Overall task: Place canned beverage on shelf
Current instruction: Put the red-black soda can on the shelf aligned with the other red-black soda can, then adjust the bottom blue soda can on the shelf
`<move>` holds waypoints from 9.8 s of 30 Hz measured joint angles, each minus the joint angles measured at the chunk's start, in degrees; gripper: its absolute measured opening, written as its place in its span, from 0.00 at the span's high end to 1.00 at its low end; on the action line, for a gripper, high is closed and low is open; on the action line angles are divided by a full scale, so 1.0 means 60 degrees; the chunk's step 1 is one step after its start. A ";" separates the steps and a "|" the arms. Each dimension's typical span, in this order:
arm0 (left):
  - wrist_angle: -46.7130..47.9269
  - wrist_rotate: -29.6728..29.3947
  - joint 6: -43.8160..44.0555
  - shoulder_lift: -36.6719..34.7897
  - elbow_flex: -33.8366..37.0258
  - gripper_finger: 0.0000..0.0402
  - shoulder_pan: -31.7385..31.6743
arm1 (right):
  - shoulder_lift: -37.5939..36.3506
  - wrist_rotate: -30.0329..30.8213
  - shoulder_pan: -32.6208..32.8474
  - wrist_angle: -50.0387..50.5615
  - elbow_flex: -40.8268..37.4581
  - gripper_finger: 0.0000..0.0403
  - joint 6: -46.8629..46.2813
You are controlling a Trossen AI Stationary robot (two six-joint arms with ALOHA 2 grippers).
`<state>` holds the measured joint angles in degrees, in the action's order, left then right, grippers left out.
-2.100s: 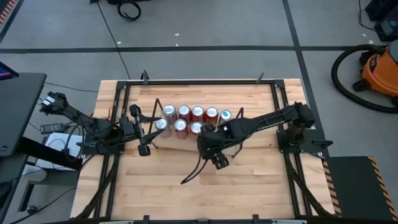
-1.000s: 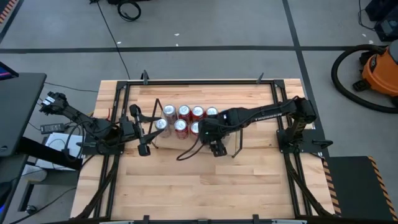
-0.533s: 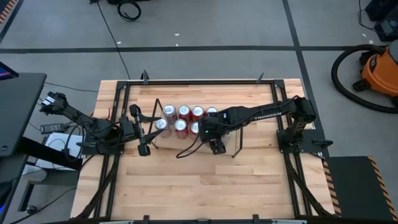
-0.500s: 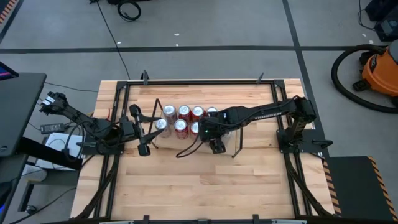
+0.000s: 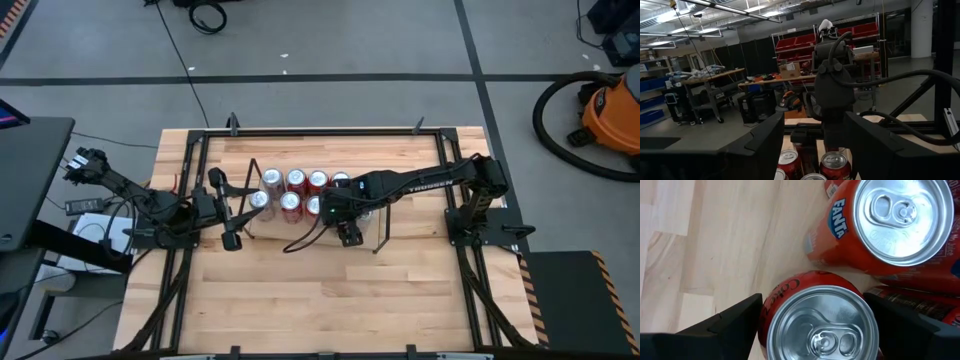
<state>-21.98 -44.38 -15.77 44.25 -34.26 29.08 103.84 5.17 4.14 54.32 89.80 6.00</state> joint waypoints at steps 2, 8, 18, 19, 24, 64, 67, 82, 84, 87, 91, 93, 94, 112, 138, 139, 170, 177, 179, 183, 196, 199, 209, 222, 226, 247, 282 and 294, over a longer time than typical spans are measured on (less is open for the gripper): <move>0.0000 0.0002 0.0000 0.0000 -0.0004 0.46 0.0000 | -0.0001 0.0000 0.0000 0.0006 0.0000 0.13 -0.0001; 0.0000 0.0004 0.0000 0.0000 0.0000 0.46 0.0000 | -0.0001 -0.0004 -0.0018 0.0016 0.0000 0.13 -0.0004; 0.0000 0.0000 0.0004 0.0000 -0.0001 0.46 0.0000 | -0.0001 -0.0015 -0.0051 0.0143 0.0000 0.11 0.0022; 0.0000 0.0001 0.0004 0.0000 0.0000 0.46 0.0000 | -0.0001 -0.0015 -0.0051 0.0148 0.0000 0.10 0.0025; 0.0004 0.0003 0.0004 0.0000 -0.0003 0.46 0.0000 | -0.0001 0.0151 -0.0051 0.0144 0.0000 0.01 0.0049; 0.0062 0.0000 0.0036 0.0000 0.0000 0.46 0.0000 | 0.0192 0.3264 0.1773 0.0977 0.1189 0.01 -0.0245; 0.0060 0.0000 0.0036 0.0000 -0.0004 0.46 0.0000 | 0.0353 0.3842 0.1950 0.0877 0.0908 0.01 -0.0136; 0.0058 0.0000 0.0036 -0.0004 -0.0004 0.46 0.0000 | 0.0334 0.5332 0.2284 0.0652 0.0426 0.01 -0.0019; 0.0060 0.0001 0.0036 -0.0004 -0.0004 0.46 0.0000 | 0.0334 0.5275 0.2291 0.0658 0.0426 0.01 -0.0135; 0.0059 0.0000 0.0036 -0.0004 -0.0004 0.46 0.0000 | 0.0334 0.5426 0.2336 0.0763 0.0426 0.01 -0.0215; 0.0061 0.0000 0.0036 -0.0004 -0.0004 0.46 0.0000 | 0.0334 0.5552 0.2357 0.0767 0.0426 0.01 -0.0190; 0.0059 0.0002 0.0036 -0.0004 -0.0004 0.46 0.0000 | 0.0334 0.5712 0.2371 0.0807 0.0426 0.01 -0.0211; 0.0058 0.0004 0.0036 -0.0004 -0.0004 0.46 0.0000 | 0.0334 0.5726 0.2371 0.0828 0.0426 0.01 -0.0208; 0.0058 0.0003 0.0036 -0.0004 -0.0004 0.46 0.0000 | 0.0334 0.6124 0.2401 0.0911 0.0426 0.01 -0.0133; 0.0062 0.0000 0.0036 -0.0004 -0.0004 0.46 0.0000 | 0.0331 0.6897 0.2149 0.0963 0.0426 0.01 -0.0255; 0.0062 0.0000 0.0036 -0.0004 -0.0004 0.46 0.0000 | 0.0331 0.6935 0.2149 0.0963 0.0426 0.01 -0.0259; 0.0073 0.0004 0.0200 -0.0004 -0.0004 0.46 0.0000 | 0.0316 0.6542 0.3377 0.2269 -0.0053 0.01 -0.1739; 0.0073 0.0004 0.0197 -0.0004 -0.0004 0.46 0.0002 | 0.0320 0.6949 0.3794 0.2255 -0.0117 0.01 -0.2000; 0.0073 0.0000 0.0197 -0.0004 -0.0004 0.46 0.0004 | 0.0320 0.7051 0.3857 0.2304 -0.0117 0.01 -0.2001; 0.0073 0.0002 0.0200 -0.0004 -0.0004 0.46 0.0000 | 0.0316 0.7147 0.3894 0.2204 -0.0224 0.01 -0.2062; 0.0069 0.0004 0.0201 -0.0004 -0.0004 0.46 0.0000 | 0.0323 0.7206 0.4799 0.0217 -0.1747 0.04 -0.1021; 0.0069 0.0004 0.0204 -0.0004 -0.0004 0.46 0.0000 | 0.0323 0.7209 0.4764 0.0106 -0.1862 0.07 -0.1715; 0.0069 0.0004 0.0205 -0.0004 -0.0004 0.46 0.0001 | 0.0323 0.7182 0.4860 -0.0140 -0.2186 0.18 -0.3098; 0.0068 0.0004 0.0208 -0.0004 -0.0004 0.46 0.0004 | 0.0323 0.5517 0.4203 0.0733 -0.2193 0.25 -0.5279; 0.0069 0.0004 0.0208 -0.0004 -0.0004 0.46 0.0000 | 0.0323 0.4992 0.3971 0.0814 -0.2193 0.25 -0.5576; 0.0067 0.0004 0.0211 -0.0004 -0.0004 0.46 0.0002 | 0.0323 0.4620 0.3640 0.0785 -0.2193 0.24 -0.5751; 0.0067 0.0004 0.0212 -0.0002 -0.0004 0.46 0.0000 | 0.0327 0.4422 0.3369 0.0816 -0.2193 0.08 -0.5668; 0.0066 0.0004 0.0211 -0.0004 -0.0004 0.46 0.0004 | 0.0337 0.4061 0.3363 0.0946 -0.2079 0.08 -0.5564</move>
<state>-21.58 -44.36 -14.50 44.23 -34.28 29.10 105.86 29.53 24.32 59.99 77.33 -27.39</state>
